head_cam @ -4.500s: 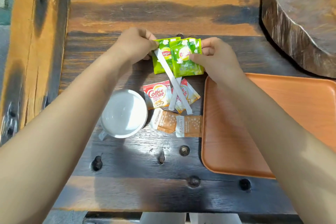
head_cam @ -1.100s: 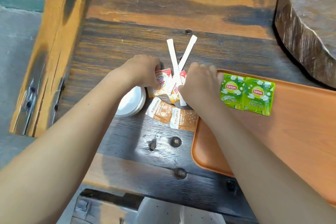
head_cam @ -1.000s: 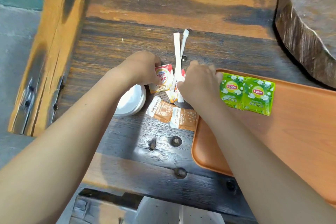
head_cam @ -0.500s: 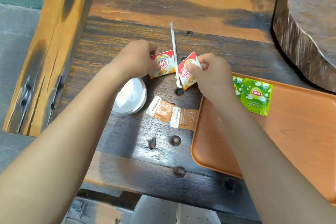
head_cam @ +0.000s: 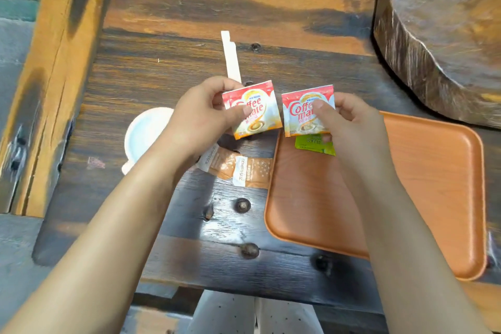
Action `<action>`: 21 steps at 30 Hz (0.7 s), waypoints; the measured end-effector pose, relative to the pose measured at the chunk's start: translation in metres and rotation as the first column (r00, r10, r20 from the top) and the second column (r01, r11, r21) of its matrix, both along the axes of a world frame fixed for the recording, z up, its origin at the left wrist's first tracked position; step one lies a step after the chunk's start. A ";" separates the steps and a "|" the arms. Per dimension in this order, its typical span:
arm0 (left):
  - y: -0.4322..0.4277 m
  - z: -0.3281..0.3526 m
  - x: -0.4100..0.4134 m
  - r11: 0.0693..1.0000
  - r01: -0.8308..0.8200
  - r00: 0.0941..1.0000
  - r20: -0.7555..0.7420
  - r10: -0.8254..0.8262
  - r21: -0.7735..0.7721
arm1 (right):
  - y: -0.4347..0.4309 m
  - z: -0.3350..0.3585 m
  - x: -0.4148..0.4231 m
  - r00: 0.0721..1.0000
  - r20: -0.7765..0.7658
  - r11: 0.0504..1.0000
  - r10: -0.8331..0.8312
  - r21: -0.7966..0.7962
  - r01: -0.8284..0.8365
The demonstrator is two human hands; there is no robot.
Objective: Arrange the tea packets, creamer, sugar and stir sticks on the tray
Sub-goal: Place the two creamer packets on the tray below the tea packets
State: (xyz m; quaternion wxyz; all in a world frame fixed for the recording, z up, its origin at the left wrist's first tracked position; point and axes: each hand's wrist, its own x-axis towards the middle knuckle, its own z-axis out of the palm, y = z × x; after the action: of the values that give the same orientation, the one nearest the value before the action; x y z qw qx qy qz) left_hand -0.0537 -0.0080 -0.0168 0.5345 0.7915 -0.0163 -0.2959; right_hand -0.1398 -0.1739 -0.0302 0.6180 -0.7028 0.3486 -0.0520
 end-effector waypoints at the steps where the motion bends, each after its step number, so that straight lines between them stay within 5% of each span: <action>1: -0.004 -0.003 -0.006 1.000 0.011 1.000 -0.026 -0.011 -0.016 | -0.003 0.000 -0.007 1.000 -0.003 1.000 -0.019 0.016 0.019; 10: -0.035 -0.027 -0.056 0.988 0.144 0.982 -0.131 -0.135 0.062 | -0.027 -0.008 -0.074 0.986 -0.008 0.976 -0.168 0.138 0.167; 16: -0.052 -0.034 -0.074 0.905 0.261 0.948 0.088 -0.306 0.338 | -0.034 -0.022 -0.113 0.980 -0.073 0.979 -0.184 0.074 0.189; 21: -0.062 -0.034 -0.086 0.857 0.314 0.902 0.154 -0.404 0.407 | -0.031 -0.029 -0.125 0.969 -0.105 0.972 -0.223 0.051 0.229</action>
State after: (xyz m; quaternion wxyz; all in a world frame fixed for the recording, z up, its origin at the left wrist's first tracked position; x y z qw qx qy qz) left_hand -0.1395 -0.0700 -0.0512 0.3035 0.8903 -0.1708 -0.2933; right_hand -0.2647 -0.2051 -0.0591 0.6118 -0.6404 0.4580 -0.0765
